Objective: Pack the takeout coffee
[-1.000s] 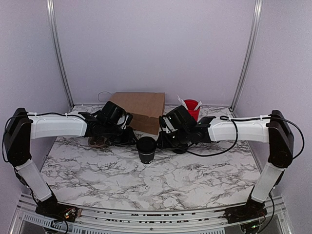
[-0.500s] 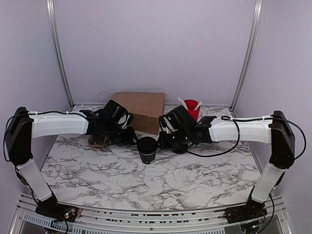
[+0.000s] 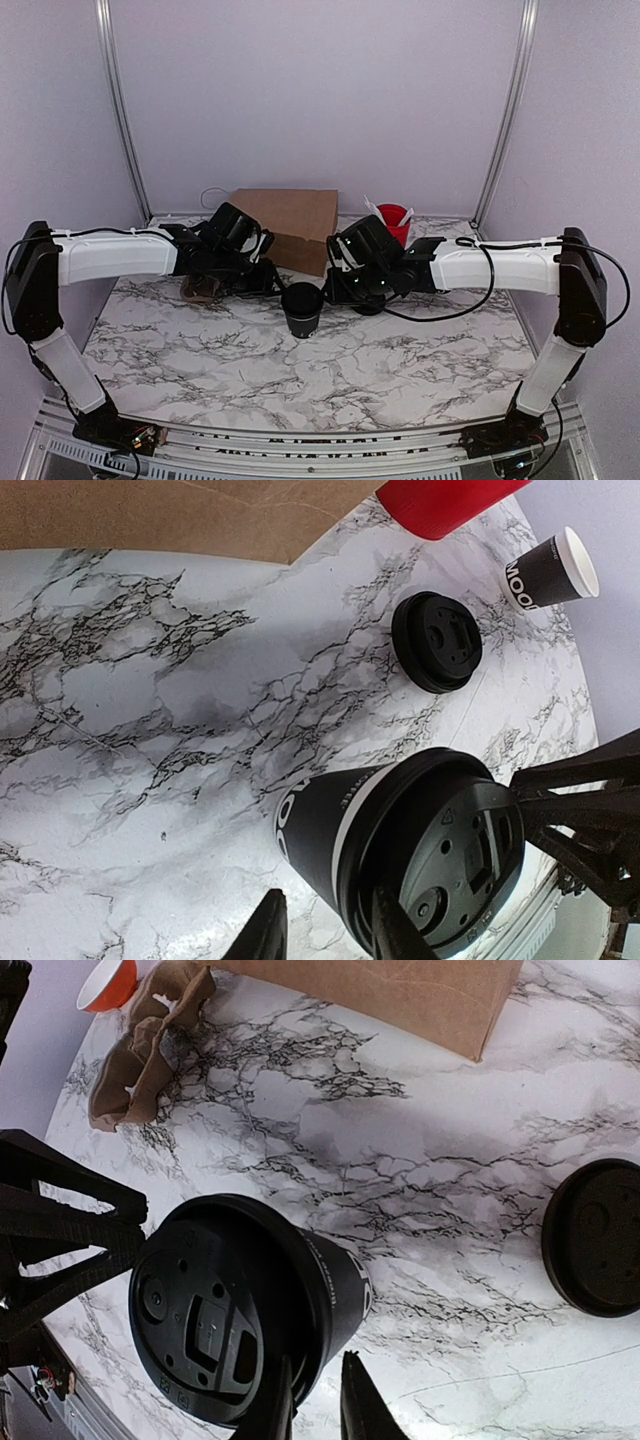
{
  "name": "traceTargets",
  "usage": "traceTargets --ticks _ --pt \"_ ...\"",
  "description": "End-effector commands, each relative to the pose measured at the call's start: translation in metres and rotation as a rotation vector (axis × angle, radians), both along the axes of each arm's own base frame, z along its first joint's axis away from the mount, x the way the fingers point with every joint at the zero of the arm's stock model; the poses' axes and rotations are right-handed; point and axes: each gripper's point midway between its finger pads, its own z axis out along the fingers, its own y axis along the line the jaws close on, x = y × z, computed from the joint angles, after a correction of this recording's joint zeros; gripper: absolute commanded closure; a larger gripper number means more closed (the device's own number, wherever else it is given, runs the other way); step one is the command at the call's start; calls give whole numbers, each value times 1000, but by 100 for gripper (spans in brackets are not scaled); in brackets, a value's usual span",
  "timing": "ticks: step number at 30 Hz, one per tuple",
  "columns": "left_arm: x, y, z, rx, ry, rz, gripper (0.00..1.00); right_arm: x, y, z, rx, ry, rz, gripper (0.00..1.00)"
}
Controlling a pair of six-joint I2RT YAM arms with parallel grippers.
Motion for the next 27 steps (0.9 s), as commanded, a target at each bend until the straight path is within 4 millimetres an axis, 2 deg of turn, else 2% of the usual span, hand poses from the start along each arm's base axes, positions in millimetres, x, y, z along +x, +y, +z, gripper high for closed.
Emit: traceTargets --ticks 1,7,10,16,23,27 --pt "-3 -5 8 -15 -4 -28 71 1 5 16 25 -20 -9 83" --pt "2 -11 7 -13 -8 -40 71 0 -2 15 5 -20 -31 82" --pt "5 -14 6 -11 -11 -45 71 2 -4 21 9 -38 -39 81" --pt "16 -17 14 -1 -42 -34 71 4 -7 25 4 -50 -50 76" --pt "28 -8 25 9 -70 -11 68 6 -11 29 -29 -74 -43 69" --pt "26 -1 33 8 -80 -12 68 10 -11 41 -47 -122 1 64"
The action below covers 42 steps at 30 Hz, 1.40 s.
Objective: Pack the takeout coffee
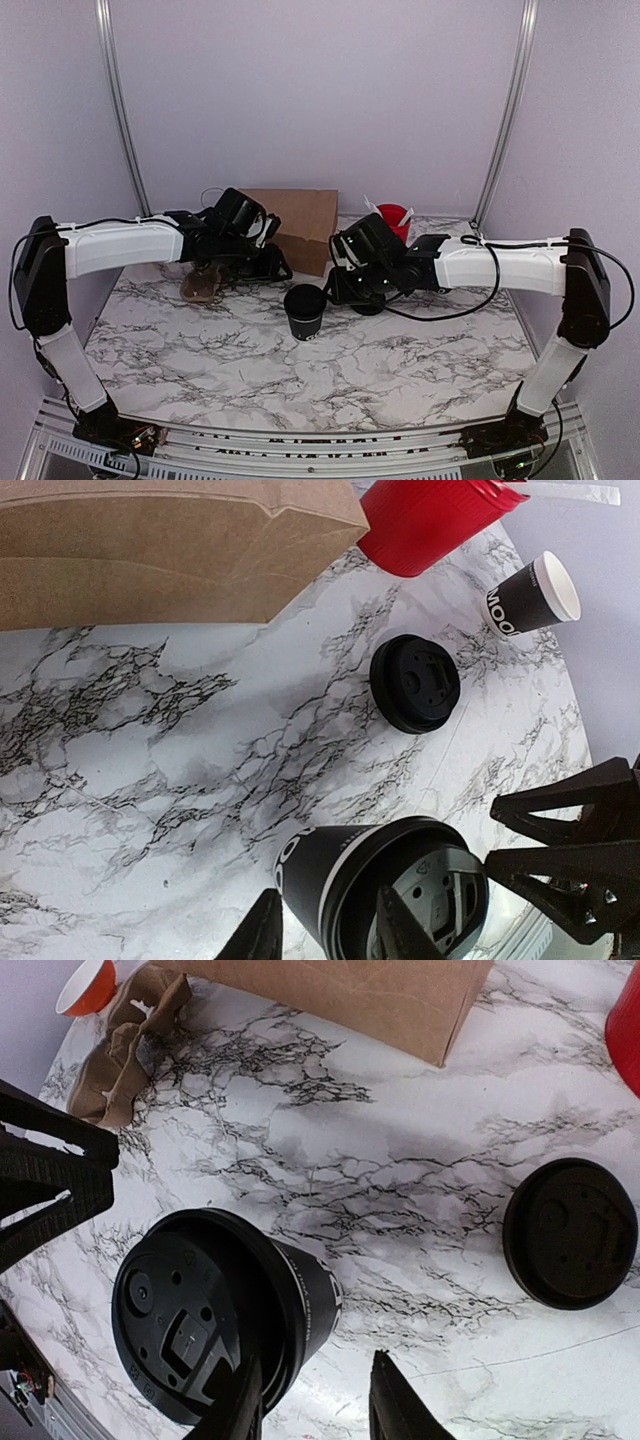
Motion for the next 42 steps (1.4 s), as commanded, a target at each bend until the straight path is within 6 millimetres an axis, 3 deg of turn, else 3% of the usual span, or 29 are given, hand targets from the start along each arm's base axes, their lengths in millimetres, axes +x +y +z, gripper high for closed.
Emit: traceTargets --ticks 1,6,13,18,28,42 --pt "-3 13 13 20 -18 -6 68 8 3 42 0 -106 51 63" --pt "-28 15 14 -13 20 -56 68 10 11 56 15 -151 179 57" --pt "-67 12 2 -12 57 -124 68 9 24 46 -22 -138 293 57" --pt "-81 1 0 -16 68 -168 68 12 32 42 -35 -133 321 56" --pt "-83 -3 -13 17 85 -181 69 17 34 35 -48 -122 308 57" --pt "-72 -4 -20 67 74 -166 72 13 36 28 -48 -103 310 69"
